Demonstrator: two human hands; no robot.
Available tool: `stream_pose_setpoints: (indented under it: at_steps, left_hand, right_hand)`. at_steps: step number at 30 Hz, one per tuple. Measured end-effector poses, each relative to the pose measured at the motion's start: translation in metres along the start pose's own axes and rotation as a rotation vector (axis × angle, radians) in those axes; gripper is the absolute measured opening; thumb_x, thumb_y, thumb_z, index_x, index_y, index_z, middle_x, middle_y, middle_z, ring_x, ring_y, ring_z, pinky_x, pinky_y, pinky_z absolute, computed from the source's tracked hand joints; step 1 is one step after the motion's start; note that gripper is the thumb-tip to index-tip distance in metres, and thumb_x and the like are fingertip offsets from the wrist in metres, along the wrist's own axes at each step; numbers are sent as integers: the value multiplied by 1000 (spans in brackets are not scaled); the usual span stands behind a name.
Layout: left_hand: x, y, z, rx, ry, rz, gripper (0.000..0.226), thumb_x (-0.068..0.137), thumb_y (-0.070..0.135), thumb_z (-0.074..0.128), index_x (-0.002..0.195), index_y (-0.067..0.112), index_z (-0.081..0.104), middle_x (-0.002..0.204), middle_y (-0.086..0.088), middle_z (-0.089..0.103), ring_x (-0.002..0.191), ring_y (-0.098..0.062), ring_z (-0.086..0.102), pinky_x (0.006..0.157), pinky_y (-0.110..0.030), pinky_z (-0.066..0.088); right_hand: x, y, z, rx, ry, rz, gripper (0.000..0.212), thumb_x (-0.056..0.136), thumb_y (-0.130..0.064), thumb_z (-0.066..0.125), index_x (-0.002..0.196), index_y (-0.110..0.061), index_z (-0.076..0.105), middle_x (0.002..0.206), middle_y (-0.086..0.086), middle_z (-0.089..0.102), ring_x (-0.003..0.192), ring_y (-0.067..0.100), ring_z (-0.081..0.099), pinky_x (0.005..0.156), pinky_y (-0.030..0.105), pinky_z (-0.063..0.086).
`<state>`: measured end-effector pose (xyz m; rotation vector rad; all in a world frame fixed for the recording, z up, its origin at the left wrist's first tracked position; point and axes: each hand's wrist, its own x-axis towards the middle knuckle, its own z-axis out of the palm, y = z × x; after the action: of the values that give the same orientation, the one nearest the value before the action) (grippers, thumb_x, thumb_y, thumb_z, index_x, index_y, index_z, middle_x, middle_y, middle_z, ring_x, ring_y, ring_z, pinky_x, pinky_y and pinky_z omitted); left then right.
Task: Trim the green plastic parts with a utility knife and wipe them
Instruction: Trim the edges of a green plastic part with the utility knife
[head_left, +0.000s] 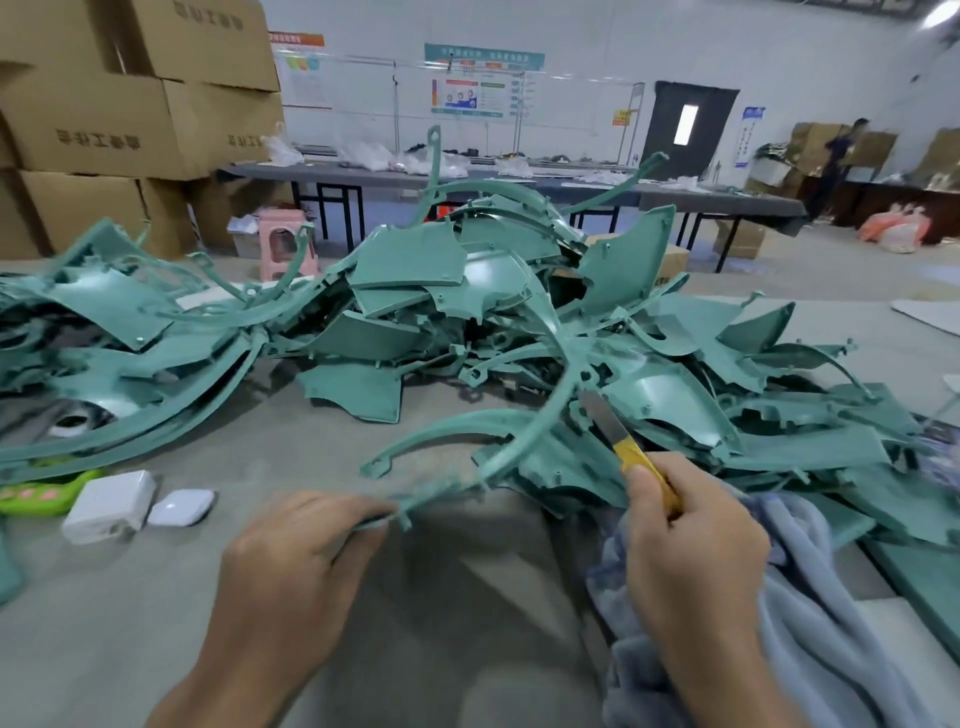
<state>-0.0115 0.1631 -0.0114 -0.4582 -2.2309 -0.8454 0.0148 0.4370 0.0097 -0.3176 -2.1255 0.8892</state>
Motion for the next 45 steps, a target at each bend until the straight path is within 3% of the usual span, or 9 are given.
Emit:
stream_pose_setpoints:
  at_steps: [4,9,14,21,27,31,37,41,45]
  left_hand:
    - [6,11,-2,-698,13,-631,22,72,25,76,89,37,82,85,6,80,77,-9,75,65,-16,55]
    - [10,13,5,-923,-217,-1143,16,76,40,79,82,26,83,90,-9,79,79,-25,77,77,-39,56]
    - [11,10,13,-686,-159,-1116,40,85,49,73,69,13,75,68,4,69,55,-15,61,63,-31,42]
    - [15,1,6,-658,-143,-1173,55,87,54,72,75,0,76,76,-9,76,66,-27,69,67,-36,48]
    - [18,0,-5,-666,-218,-1126,35,88,49,71,70,21,81,68,-11,75,50,-18,67,49,-22,48]
    - [18,2,-11,-693,-243,-1097,34,91,45,70,68,23,81,70,-12,76,49,-17,68,40,-19,46]
    - [18,0,-18,-689,-238,-1089,32,89,51,70,73,25,82,75,-13,77,55,-22,72,45,-25,52]
    - [18,-1,-19,-668,-257,-1073,32,88,53,69,76,27,82,76,-10,78,59,-22,75,43,-24,51]
    - [18,-2,-24,-662,-294,-1073,39,89,58,66,80,24,83,80,-11,78,65,-25,76,46,-26,54]
  right_hand:
    - [-3,-5,9,381,-186,80,22,97,-29,60,77,-23,68,58,6,59,51,20,48,52,39,44]
    - [-13,-23,21,939,-584,469,17,77,-20,74,90,-18,84,115,1,77,109,16,71,87,37,60]
    - [-18,-23,22,1065,-675,551,27,74,-20,67,88,-1,81,97,23,76,81,29,73,67,30,59]
    - [-12,-26,10,608,-860,-74,18,89,-16,68,75,-12,77,67,5,70,61,9,59,62,17,44]
    - [0,-1,18,283,-298,149,28,95,-17,66,68,-20,70,54,9,62,48,25,55,53,43,47]
    - [-9,-19,13,499,-612,31,25,88,-30,68,69,-15,70,55,12,61,46,14,47,46,30,36]
    - [3,3,14,109,-220,176,34,92,-19,65,63,-5,56,53,12,53,45,18,41,50,36,36]
    - [-5,-8,18,535,-466,132,23,92,-20,63,72,-12,69,50,6,56,43,10,39,44,23,31]
    - [6,11,23,162,-343,229,28,89,-23,64,64,-11,62,49,8,54,47,18,45,51,39,41]
